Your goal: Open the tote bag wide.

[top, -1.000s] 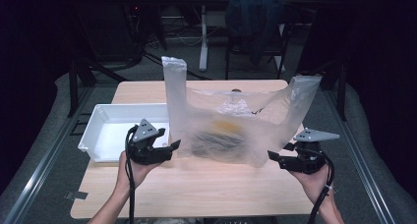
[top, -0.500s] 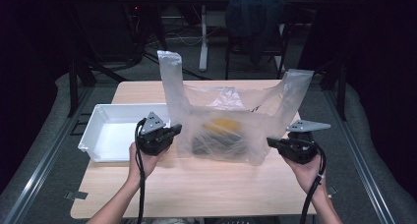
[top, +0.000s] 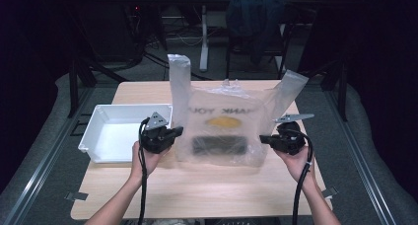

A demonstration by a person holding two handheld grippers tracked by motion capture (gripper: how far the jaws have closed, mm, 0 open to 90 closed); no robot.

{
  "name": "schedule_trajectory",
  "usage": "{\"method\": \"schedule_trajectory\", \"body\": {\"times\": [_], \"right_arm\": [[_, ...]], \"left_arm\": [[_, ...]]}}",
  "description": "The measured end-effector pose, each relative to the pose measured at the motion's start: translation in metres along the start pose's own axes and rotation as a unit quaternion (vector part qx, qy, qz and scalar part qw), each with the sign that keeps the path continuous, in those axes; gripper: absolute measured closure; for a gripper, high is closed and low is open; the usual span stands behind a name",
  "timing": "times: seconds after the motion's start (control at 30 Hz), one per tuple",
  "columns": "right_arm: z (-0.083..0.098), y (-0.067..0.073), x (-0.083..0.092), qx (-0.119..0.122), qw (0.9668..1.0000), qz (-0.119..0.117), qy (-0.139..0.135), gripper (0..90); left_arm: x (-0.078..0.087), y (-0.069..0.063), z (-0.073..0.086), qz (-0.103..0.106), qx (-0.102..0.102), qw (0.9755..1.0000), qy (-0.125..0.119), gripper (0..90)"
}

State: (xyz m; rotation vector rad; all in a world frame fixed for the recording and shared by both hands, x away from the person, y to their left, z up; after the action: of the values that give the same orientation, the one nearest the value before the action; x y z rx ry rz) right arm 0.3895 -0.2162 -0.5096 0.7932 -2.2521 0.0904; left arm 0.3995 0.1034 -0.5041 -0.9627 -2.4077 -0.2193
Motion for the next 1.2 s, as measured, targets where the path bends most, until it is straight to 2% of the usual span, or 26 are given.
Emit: {"method": "schedule_trajectory", "body": {"times": [0.03,0.07,0.1,0.13,0.17,0.2,0.23,0.33,0.37,0.4,0.43,0.47,0.53,0.63,0.67,0.7,0.77,0.8,0.83,1.0,1.07,1.17,1.2], "right_arm": [[0.0,0.0,0.0,0.0,1.0,0.0,0.0,89.9],[0.004,0.002,-0.002,-0.008,0.9998,-0.011,0.014,89.9],[0.006,0.003,-0.002,-0.011,0.9996,-0.015,0.022,89.9],[0.006,0.003,-0.002,-0.011,0.9996,-0.015,0.022,89.9],[0.005,-0.002,-0.004,0.015,0.9998,0.003,0.015,89.9],[0.01,0.001,-0.003,0.0,0.9993,-0.008,0.038,89.9],[0.01,0.001,-0.003,0.0,0.9993,-0.008,0.038,89.9],[0.015,-0.004,-0.005,0.005,0.9994,-0.007,0.034,89.9],[0.017,-0.003,-0.006,-0.009,0.9991,-0.016,0.039,89.9],[0.017,-0.01,-0.007,0.012,0.9995,0.002,0.031,89.9],[0.02,-0.007,-0.006,-0.007,0.9988,-0.011,0.048,89.9],[0.021,-0.008,-0.007,-0.006,0.999,-0.014,0.043,89.9],[0.024,-0.008,-0.008,-0.01,0.9984,-0.017,0.053,89.9],[0.025,-0.008,-0.011,-0.01,0.9983,-0.022,0.053,89.9],[0.026,-0.007,-0.012,-0.009,0.9982,-0.022,0.055,90.0],[0.026,-0.007,-0.013,-0.005,0.9981,-0.019,0.059,90.0],[0.027,-0.004,-0.016,-0.01,0.9979,-0.031,0.056,89.9],[0.027,-0.004,-0.016,-0.009,0.998,-0.029,0.056,89.9],[0.027,-0.006,-0.016,-0.003,0.9979,-0.024,0.06,90.0],[0.027,-0.003,-0.019,-0.007,0.9981,-0.031,0.053,90.0],[0.027,-0.005,-0.017,0.0,0.998,-0.023,0.059,90.0],[0.027,-0.004,-0.017,-0.008,0.9979,-0.029,0.057,90.0],[0.027,-0.005,-0.015,-0.002,0.9978,-0.02,0.063,90.0]], "left_arm": [[-0.001,0.0,0.002,0.001,-0.004,1.0,0.005,89.7],[-0.002,-0.001,0.004,0.002,0.0,1.0,0.007,89.7],[-0.003,-0.001,0.006,0.002,-0.006,0.9999,0.013,89.8],[-0.004,-0.002,0.008,0.002,-0.005,0.9998,0.017,89.8],[-0.005,-0.002,0.009,0.003,-0.003,0.9998,0.018,89.8],[-0.005,-0.002,0.011,0.005,0.001,0.9998,0.02,89.8],[-0.006,-0.002,0.013,0.009,0.006,0.9997,0.023,89.8],[-0.008,-0.004,0.019,0.007,0.001,0.9993,0.036,89.8],[-0.009,-0.004,0.022,0.008,-0.002,0.9992,0.04,89.8],[-0.009,-0.005,0.024,0.008,0.002,0.999,0.043,89.8],[-0.01,-0.004,0.025,0.007,-0.001,0.9988,0.048,89.8],[-0.01,-0.005,0.026,0.011,0.0,0.9987,0.051,89.8],[-0.009,-0.005,0.027,0.015,-0.002,0.9984,0.054,89.8],[-0.006,-0.007,0.026,0.02,-0.007,0.9983,0.055,89.3],[-0.005,-0.008,0.025,0.02,-0.01,0.9982,0.055,85.8],[-0.003,-0.009,0.024,0.02,-0.013,0.9981,0.056,78.6],[0.002,-0.011,0.021,0.02,-0.02,0.998,0.056,68.0],[0.005,-0.012,0.019,0.017,-0.025,0.998,0.056,62.4],[0.008,-0.013,0.016,0.014,-0.029,0.9982,0.05,55.0],[0.029,-0.022,-0.002,0.004,-0.046,0.9987,0.02,47.9],[0.036,-0.027,-0.008,-0.002,-0.06,0.9982,0.005,48.0],[0.035,-0.03,-0.015,-0.007,-0.072,0.9973,-0.014,57.4],[0.033,-0.029,-0.016,-0.009,-0.072,0.9972,-0.019,61.2]]}}
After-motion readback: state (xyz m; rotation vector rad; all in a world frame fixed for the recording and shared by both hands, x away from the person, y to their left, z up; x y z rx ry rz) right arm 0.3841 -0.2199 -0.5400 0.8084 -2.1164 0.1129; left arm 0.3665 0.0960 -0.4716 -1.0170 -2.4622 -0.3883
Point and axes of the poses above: each handheld gripper's, and its own axes: x roughly backward along the jaws, z roughly out of its underside, y roughly to its left, the point moved 7 cm from there along -x, roughly forward along the jaws, and after that the axes turned 1 degree about -x, right-handed, at the moved point
